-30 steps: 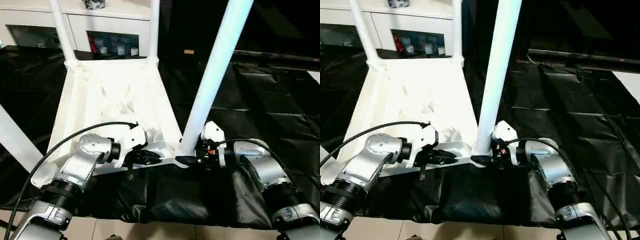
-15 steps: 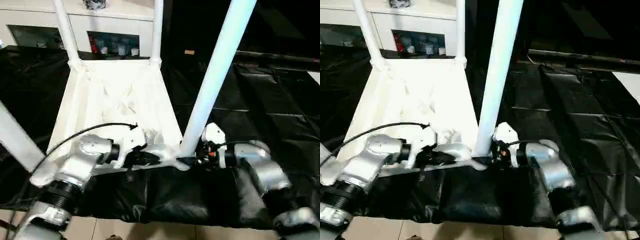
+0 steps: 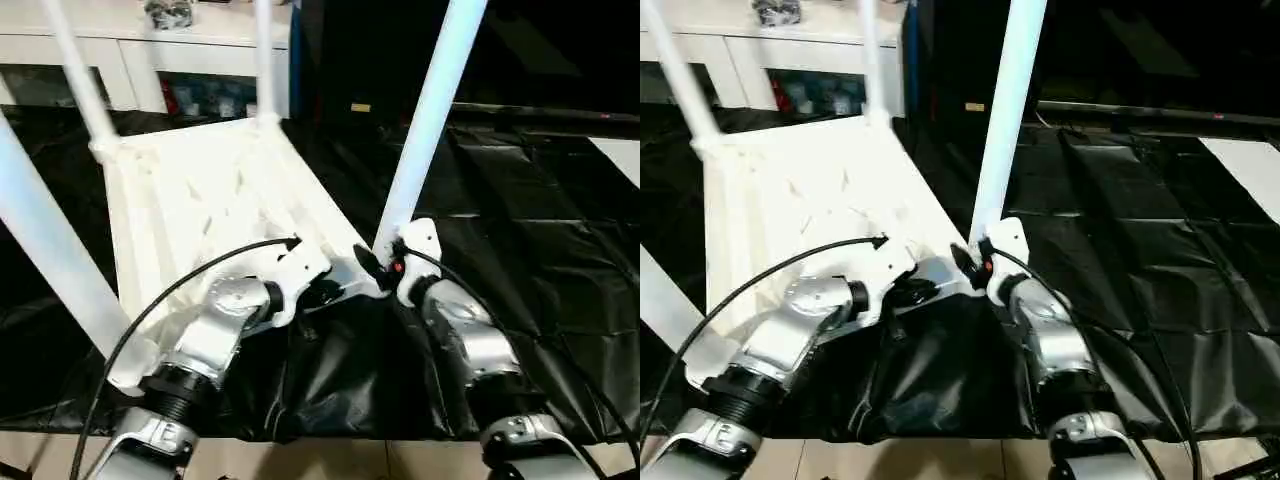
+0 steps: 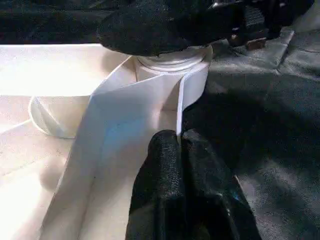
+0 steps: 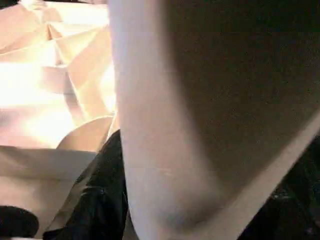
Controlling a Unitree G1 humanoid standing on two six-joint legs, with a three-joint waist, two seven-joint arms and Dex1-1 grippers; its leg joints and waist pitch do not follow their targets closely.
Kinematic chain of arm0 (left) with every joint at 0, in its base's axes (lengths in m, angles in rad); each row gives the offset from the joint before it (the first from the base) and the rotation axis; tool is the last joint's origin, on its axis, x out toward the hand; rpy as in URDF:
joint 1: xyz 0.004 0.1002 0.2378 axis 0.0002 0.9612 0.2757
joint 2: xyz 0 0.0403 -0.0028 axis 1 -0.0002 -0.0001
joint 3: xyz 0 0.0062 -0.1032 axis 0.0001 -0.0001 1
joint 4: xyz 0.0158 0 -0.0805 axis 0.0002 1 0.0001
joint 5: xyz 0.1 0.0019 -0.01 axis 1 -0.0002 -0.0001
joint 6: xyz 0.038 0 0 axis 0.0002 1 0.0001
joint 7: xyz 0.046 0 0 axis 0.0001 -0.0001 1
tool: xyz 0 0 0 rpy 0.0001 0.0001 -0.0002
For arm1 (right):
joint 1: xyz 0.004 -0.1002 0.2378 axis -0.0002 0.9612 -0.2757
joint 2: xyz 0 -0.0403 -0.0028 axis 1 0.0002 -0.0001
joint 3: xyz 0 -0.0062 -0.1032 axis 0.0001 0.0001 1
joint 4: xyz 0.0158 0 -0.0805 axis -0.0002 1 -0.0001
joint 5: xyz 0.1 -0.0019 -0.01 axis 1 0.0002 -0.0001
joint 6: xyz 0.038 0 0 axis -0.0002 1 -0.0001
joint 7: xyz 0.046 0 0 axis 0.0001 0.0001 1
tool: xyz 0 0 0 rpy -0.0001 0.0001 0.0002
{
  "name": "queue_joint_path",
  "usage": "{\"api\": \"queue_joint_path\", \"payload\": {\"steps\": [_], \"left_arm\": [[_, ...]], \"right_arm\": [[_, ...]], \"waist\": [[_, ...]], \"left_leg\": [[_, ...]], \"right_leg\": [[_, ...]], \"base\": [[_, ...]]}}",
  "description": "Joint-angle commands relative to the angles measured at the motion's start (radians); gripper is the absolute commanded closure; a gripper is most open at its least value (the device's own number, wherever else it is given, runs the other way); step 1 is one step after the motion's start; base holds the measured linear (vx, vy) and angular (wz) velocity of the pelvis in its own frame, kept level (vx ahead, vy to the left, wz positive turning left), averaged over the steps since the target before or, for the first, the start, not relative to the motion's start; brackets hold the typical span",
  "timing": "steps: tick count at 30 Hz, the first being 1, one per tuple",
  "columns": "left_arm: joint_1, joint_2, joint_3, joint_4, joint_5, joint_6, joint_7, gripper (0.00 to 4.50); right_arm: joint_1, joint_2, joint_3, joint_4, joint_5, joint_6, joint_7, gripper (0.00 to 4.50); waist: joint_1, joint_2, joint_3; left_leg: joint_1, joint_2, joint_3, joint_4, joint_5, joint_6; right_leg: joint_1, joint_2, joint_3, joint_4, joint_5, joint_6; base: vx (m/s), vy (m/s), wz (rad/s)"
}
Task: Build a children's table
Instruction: Rotate leg to tighten
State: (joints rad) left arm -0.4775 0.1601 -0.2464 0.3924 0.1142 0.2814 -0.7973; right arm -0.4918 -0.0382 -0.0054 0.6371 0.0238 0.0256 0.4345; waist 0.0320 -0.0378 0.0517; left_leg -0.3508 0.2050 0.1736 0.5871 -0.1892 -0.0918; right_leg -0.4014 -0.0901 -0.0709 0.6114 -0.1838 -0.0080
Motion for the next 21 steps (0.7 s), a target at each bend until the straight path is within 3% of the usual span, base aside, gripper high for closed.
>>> {"api": "queue_joint_path", "payload": {"steps": [1,7,9,11,21], "left_arm": [[-0.039,-0.065,-0.033,0.004,-0.021,-0.017,0.044,4.5],[-0.025,-0.03,-0.03,-0.016,-0.022,-0.037,0.006,4.5],[-0.018,-0.002,-0.028,-0.024,-0.032,-0.059,-0.036,4.5],[-0.012,0.031,-0.021,-0.033,-0.052,-0.082,-0.091,4.5],[-0.009,0.148,-0.017,-0.037,-0.116,-0.151,-0.3,4.5]], "right_arm": [[0.01,0.08,0.115,0.014,-0.004,0.023,0.104,1.59],[0.018,0.026,0.115,-0.004,-0.006,0.016,0.142,1.11],[0.021,-0.015,0.116,-0.019,-0.005,0.01,0.187,0.75],[0.03,-0.073,0.117,-0.054,0.023,0.026,0.291,0.75],[0.041,-0.243,0.152,-0.13,0.084,0.033,0.621,0.75]], "waist": [[0.0,0.0,-0.055],[0.0,0.001,-0.053],[0.001,0.002,-0.055],[0.003,0.006,-0.057],[0.006,0.004,-0.063]], "left_leg": [[-0.005,0.019,-0.006,-0.078,-0.288,0.022],[-0.004,0.02,-0.005,-0.078,-0.299,0.029],[-0.005,0.019,-0.006,-0.077,-0.299,0.031],[-0.006,0.021,-0.005,-0.076,-0.279,0.039],[-0.007,0.024,-0.002,-0.07,-0.192,0.069]], "right_leg": [[0.035,-0.046,0.041,-0.098,-0.409,-0.122],[0.036,-0.046,0.041,-0.098,-0.4,-0.137],[0.038,-0.047,0.041,-0.1,-0.406,-0.133],[0.039,-0.046,0.044,-0.094,-0.356,-0.147],[0.051,-0.043,0.044,-0.07,-0.169,-0.23]], "base": [[0.0,0.0,0.0],[0.0,0.0,0.0],[0.0,0.0,0.0],[0.0,0.0,0.0],[0.0,0.0,0.0]]}}
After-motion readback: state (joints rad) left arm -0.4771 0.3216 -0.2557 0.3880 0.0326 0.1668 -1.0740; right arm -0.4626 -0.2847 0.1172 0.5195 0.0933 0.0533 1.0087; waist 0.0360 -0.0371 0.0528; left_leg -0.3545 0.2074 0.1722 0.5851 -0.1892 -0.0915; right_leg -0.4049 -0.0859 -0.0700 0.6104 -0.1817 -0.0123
